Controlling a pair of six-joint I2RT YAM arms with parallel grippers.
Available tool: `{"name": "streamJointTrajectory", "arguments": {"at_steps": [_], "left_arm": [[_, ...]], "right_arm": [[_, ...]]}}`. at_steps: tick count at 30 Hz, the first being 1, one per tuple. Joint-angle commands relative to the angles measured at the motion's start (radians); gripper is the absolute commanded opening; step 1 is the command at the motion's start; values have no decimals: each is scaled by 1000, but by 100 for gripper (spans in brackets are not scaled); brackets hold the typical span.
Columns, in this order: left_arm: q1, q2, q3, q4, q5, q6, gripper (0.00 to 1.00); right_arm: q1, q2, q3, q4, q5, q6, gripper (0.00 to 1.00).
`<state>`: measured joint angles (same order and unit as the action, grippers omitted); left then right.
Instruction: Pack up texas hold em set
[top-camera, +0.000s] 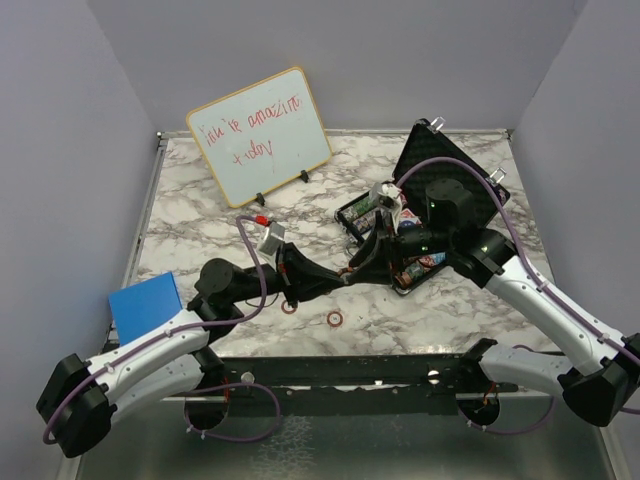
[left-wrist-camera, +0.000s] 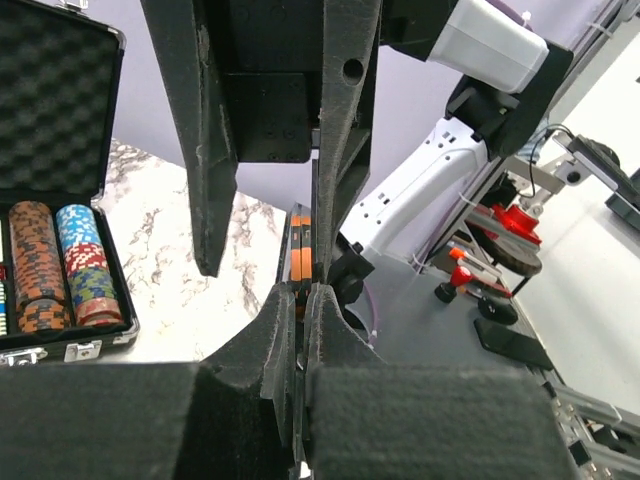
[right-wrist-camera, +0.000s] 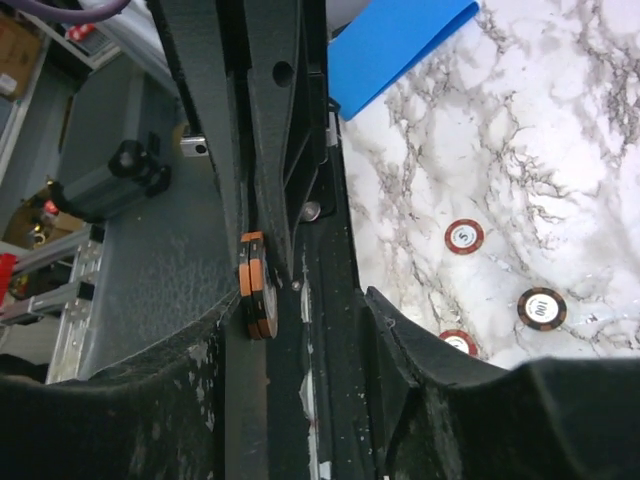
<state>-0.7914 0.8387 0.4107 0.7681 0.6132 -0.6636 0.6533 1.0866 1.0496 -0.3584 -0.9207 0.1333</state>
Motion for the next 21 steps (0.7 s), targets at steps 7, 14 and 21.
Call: {"name": "streamJointTrajectory", "arguments": {"at_steps": [7, 14, 21], "left_arm": [[1, 20, 34, 15, 57, 24, 0], [1, -36, -21, -182, -277, 67, 69], [0, -175, -40, -694, -867, 77, 86]], "right_arm": [[0, 18, 1, 107, -125, 47, 1], [0, 31, 25, -60, 187, -26, 0], [-1, 195, 17, -197, 679, -44, 0]]}}
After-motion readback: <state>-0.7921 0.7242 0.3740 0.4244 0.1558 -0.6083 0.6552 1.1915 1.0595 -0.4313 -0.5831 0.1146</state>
